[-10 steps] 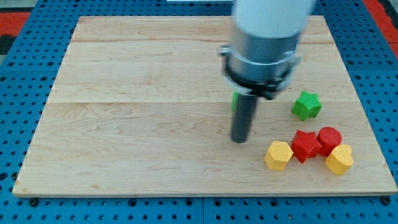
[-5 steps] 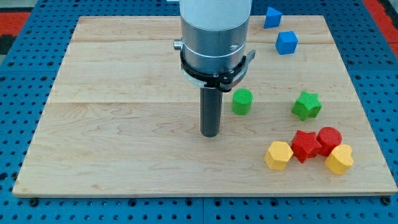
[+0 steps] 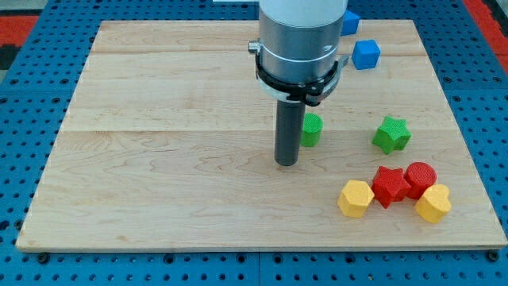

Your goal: Move the green blocks to the center

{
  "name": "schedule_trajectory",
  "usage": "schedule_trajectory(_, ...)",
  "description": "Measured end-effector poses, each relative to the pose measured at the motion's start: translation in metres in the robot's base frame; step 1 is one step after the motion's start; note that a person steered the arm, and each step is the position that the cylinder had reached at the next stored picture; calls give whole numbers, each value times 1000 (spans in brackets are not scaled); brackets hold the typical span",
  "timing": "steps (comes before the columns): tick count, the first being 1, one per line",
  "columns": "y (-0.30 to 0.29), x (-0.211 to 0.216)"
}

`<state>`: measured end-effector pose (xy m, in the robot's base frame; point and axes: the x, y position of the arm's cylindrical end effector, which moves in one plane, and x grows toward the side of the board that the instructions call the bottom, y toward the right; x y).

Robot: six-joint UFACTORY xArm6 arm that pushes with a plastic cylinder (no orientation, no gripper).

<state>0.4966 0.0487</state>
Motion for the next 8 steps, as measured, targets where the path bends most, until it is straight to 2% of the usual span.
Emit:
schedule_trajectory(2,85,-2)
schedule_trajectory(5,89,-10)
schedule_trajectory(7,128,-35)
schedule_trajectory(8,146,-27)
